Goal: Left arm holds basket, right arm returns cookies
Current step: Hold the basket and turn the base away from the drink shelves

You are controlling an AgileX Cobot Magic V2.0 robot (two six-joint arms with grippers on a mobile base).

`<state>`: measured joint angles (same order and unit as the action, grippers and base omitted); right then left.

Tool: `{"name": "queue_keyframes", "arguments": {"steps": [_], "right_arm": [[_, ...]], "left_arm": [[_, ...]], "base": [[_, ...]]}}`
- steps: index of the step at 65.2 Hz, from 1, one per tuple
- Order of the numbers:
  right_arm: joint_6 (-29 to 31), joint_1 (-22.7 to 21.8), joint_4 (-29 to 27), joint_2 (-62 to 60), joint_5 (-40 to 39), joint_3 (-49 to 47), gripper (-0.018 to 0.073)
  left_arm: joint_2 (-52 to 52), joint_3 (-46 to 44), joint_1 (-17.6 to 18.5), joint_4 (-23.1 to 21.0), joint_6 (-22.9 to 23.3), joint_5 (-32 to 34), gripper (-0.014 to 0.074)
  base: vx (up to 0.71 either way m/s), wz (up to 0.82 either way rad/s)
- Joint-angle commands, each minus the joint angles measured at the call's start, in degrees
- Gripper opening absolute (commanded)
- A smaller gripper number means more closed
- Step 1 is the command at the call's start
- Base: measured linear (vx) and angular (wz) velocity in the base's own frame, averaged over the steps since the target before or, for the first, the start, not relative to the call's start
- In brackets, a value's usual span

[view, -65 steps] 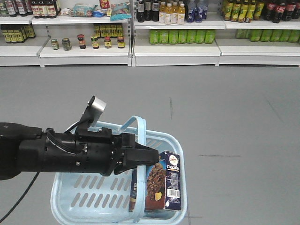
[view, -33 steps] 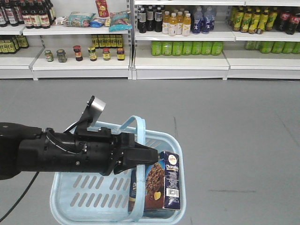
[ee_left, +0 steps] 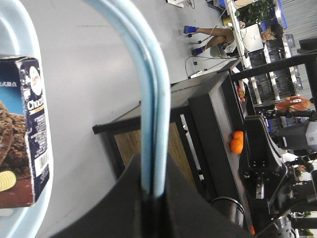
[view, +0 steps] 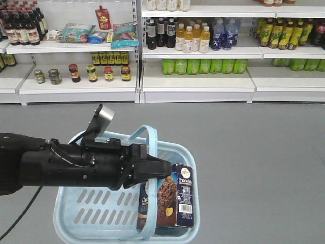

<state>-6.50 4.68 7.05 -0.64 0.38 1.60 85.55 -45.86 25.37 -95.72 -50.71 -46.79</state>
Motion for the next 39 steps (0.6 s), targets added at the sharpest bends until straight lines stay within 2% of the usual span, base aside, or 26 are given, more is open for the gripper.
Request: {"name": "queue_keyframes", "arguments": {"steps": [1, 39], "right_arm": [[0.1, -0.1, 0.4, -0.5, -4.3, 1.0, -0.0011], [0.1, -0.1, 0.4, -0.5, -4.3, 1.0, -0.0011]], "left_arm": [[-2.4, -1.8, 0.3, -4.7, -1.0, -3.3, -0.0006], [-2.4, -1.8, 0.3, -4.7, -1.0, -3.2, -0.0006]], "base": [[0.49, -0.06], [0.48, 0.01]]}}
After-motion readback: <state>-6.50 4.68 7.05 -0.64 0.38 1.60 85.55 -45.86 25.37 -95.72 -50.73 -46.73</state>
